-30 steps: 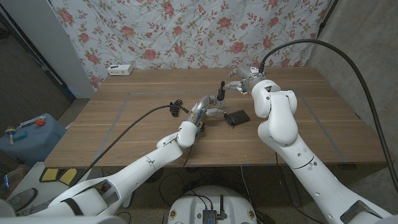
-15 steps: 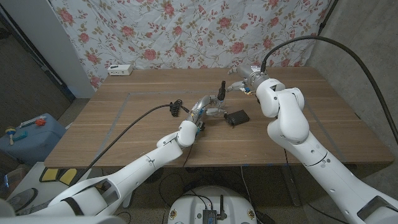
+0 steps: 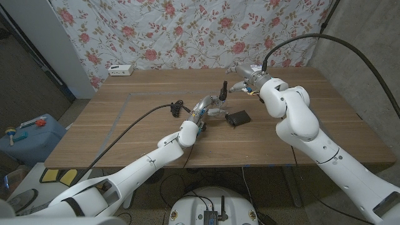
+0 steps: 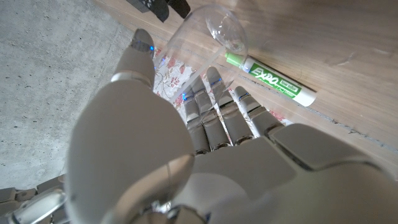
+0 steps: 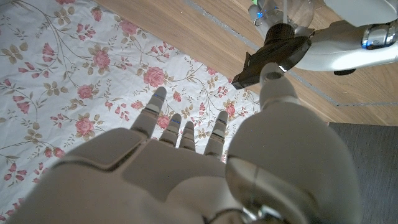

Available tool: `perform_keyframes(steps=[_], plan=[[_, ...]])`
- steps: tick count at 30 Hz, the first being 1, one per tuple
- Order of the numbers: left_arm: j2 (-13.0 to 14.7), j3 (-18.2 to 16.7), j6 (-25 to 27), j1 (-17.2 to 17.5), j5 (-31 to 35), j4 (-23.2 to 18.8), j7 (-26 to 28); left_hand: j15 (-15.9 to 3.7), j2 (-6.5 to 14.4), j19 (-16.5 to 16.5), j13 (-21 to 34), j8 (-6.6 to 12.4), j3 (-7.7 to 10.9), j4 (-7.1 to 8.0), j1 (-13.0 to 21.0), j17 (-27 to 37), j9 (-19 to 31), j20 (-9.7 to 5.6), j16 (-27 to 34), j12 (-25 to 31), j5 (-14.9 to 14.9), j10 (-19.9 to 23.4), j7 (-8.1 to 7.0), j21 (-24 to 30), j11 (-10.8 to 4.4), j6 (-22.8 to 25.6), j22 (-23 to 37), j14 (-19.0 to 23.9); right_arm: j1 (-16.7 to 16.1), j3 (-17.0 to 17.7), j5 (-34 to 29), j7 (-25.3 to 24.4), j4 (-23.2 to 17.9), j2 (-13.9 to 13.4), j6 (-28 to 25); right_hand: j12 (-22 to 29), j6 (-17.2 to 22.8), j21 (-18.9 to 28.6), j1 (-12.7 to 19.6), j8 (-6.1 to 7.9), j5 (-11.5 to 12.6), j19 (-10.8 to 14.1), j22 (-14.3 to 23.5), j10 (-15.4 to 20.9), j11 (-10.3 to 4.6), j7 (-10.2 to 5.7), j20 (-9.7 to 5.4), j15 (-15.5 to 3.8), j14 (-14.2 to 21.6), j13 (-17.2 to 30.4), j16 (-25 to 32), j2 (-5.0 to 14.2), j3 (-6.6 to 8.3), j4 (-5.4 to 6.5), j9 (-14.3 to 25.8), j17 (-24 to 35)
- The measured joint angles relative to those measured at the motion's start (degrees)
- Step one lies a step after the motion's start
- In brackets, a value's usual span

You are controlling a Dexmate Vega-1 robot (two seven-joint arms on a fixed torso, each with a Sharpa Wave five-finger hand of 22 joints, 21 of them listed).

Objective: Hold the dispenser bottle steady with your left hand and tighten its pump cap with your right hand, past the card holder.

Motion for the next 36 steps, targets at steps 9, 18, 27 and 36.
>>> perform_keyframes(steps=[9, 18, 27, 36], plan=[[-0.10, 0.07, 0.09, -0.20, 0.03, 0.14, -0.05, 0.00, 0.00, 0.00, 0.00, -0.10, 0.00, 0.00, 0.00, -0.17, 0.00, 0.00, 0.00, -0.17, 0.00, 0.20, 0.00, 0.00, -0.20, 0.00, 0.00, 0.00, 1.46, -0.37, 4.55, -2.36, 0.51, -3.09, 1.70, 0.00, 0.00, 0.00, 4.09, 0.00, 1.51, 0.68, 0.00, -3.77, -0.24, 0.00, 0.68, 0.47, -2.30, 0.00, 0.00, 0.13, 1.13, -0.04, -0.11, 0.00], [-0.31, 0.14, 0.23, -0.33, -0.04, 0.50, -0.13, 0.00, 0.00, 0.00, 0.01, -0.13, 0.00, 0.00, 0.00, -0.17, 0.00, 0.00, 0.00, -0.20, 0.00, 0.19, 0.00, 0.00, -0.20, 0.00, 0.00, 0.00, 2.59, -1.17, 7.65, -5.18, 1.25, -5.05, 2.87, 0.28, 1.27, 0.00, 7.85, 0.65, 2.53, -0.46, 0.01, -4.99, -1.36, -0.20, 0.53, 0.05, -3.33, -0.16, 0.00, 0.04, 2.05, 0.00, -0.27, -0.28], [-0.64, 0.29, 0.23, -0.46, -0.20, 0.98, -0.10, 0.00, 0.00, 0.00, 0.01, -0.33, 0.00, 0.00, 0.00, -0.16, 0.00, 0.00, 0.00, -0.22, 0.00, 0.20, 0.00, 0.00, -0.20, 0.00, 0.00, 0.00, 4.12, -2.11, 10.60, -6.61, 2.00, -6.49, 4.01, 0.28, 3.50, -0.45, 11.23, 1.09, 3.16, -2.72, 0.01, -5.68, -2.92, -0.09, -0.88, -0.02, -4.91, -0.42, 0.00, -0.15, 2.51, 0.00, -0.26, -0.27], [-0.75, 0.42, 0.23, -0.57, -0.27, 1.18, 0.00, 0.00, 0.00, 0.00, -0.28, -0.50, 0.00, 0.00, 0.00, -0.16, 0.00, 0.00, 0.00, -0.39, 0.00, 0.20, 0.00, 0.00, -0.20, 0.00, 0.00, 0.00, 6.26, -3.64, 12.41, -5.80, 2.64, -7.36, 4.31, 0.28, 4.44, -0.45, 12.14, 1.51, 3.37, -3.74, 0.01, -6.01, -3.24, -0.11, -1.30, 0.67, -6.40, -0.42, 0.01, -0.33, 2.55, 0.04, -0.53, -0.27]])
